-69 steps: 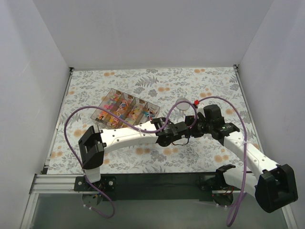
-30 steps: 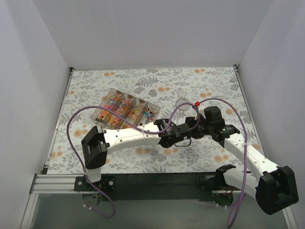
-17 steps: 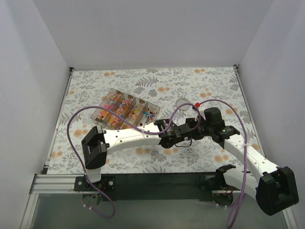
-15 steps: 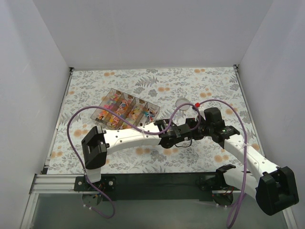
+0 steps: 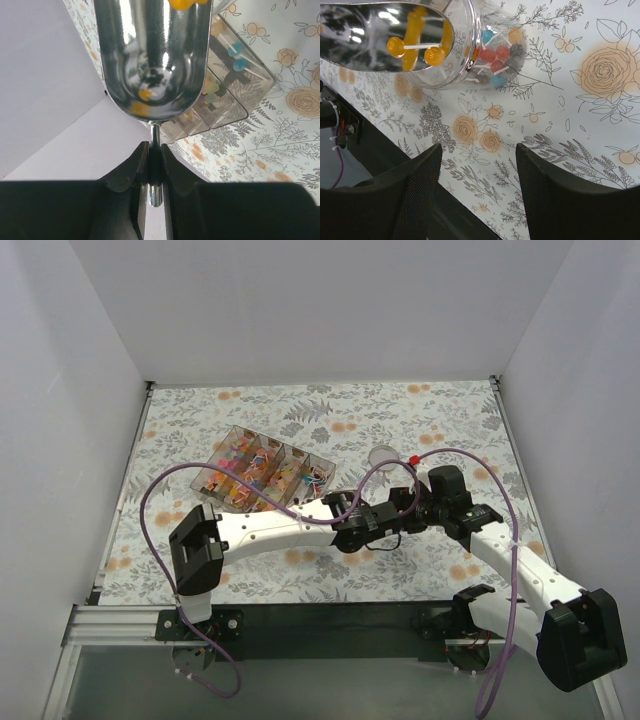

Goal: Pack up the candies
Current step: Place the fake candies in the packing bottle.

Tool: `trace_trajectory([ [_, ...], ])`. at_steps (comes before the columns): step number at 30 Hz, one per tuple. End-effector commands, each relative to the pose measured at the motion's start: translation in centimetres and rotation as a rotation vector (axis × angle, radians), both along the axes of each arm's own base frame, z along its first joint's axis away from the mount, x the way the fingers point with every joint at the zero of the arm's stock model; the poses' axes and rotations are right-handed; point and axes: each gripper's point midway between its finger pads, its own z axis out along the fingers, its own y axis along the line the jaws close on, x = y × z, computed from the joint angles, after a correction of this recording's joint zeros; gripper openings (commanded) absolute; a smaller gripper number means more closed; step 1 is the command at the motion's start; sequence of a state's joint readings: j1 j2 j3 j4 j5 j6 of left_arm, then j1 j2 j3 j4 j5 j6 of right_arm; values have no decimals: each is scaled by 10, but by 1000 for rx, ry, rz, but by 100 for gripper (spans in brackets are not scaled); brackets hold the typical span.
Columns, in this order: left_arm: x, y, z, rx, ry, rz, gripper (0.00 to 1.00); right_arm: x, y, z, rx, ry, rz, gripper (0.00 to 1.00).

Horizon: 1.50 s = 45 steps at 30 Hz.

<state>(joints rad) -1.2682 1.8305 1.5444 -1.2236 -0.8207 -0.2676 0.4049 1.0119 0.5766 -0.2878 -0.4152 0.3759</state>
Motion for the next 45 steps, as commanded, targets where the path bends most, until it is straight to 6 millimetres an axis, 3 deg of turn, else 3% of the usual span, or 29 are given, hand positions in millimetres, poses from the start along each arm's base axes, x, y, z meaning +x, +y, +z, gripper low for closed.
trace_trajectory([
  [1,2,6,28,-55,-55,-4,0,2,2,5,28,-16,-1,67],
  [5,2,0,23,-32,-63,-22,0,3,3,4,35,-8,-5,67],
  [11,3,16,24,-29,-57,-5,0,3,1,4,35,-13,-12,67],
  [16,1,14,15,-2,-52,-23,0,1,1,2,38,-8,-7,67],
  [21,5,8,29,-43,-79,-30,0,2,2,3,37,-8,-8,67],
  [28,3,18,26,-33,-72,-14,0,4,1,6,39,-24,-10,67],
  [31,6,17,33,-87,-78,-5,0,9,3,15,49,-52,-2,66],
  [35,1,5,36,-245,-2,15,0,22,8,45,72,-135,11,63],
  [40,-13,-4,38,-392,104,21,0,41,18,100,140,-237,28,63],
  [45,-24,-9,42,-486,172,30,0,53,24,119,157,-264,43,63],
])
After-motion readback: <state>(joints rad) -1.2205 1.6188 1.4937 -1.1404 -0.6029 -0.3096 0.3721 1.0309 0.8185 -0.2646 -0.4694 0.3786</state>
